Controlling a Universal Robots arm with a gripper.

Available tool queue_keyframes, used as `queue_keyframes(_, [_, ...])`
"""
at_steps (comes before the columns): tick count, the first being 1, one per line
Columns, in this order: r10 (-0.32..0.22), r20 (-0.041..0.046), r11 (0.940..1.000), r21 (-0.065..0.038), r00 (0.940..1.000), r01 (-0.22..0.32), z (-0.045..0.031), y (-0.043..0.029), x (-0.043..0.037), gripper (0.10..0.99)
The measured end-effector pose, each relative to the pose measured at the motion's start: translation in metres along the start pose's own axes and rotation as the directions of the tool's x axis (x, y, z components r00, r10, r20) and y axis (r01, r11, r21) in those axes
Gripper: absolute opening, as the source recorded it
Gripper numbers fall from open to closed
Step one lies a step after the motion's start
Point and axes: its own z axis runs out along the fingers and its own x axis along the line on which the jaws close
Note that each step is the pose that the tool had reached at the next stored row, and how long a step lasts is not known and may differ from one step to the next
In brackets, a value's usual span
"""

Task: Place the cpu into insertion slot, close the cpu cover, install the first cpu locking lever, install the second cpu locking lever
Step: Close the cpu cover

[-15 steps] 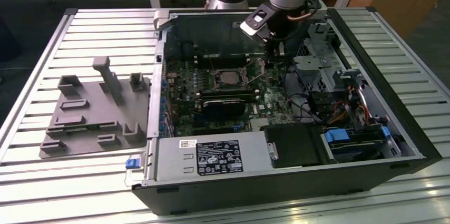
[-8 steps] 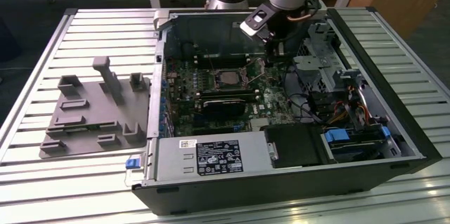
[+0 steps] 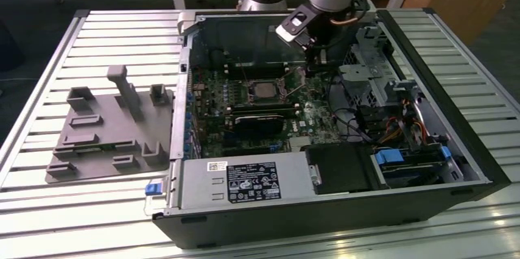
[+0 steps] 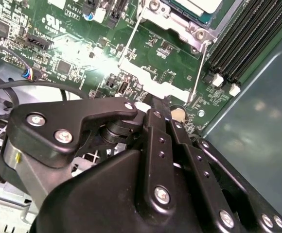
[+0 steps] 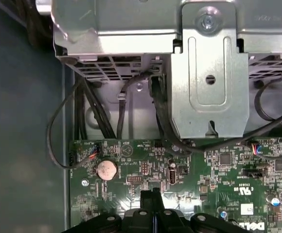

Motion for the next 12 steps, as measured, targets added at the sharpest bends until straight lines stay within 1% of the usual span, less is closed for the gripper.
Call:
queue_keyframes(6, [0.000, -0.0006, 0.9999, -0.014, 1.0000, 0.000, 0.0000, -0.0088, -0.0003, 0.102])
queue_keyframes(12, [0.000, -0.0013, 0.9994, -0.035, 1.0000, 0.000, 0.0000, -0.0216, -0.0007, 0.102])
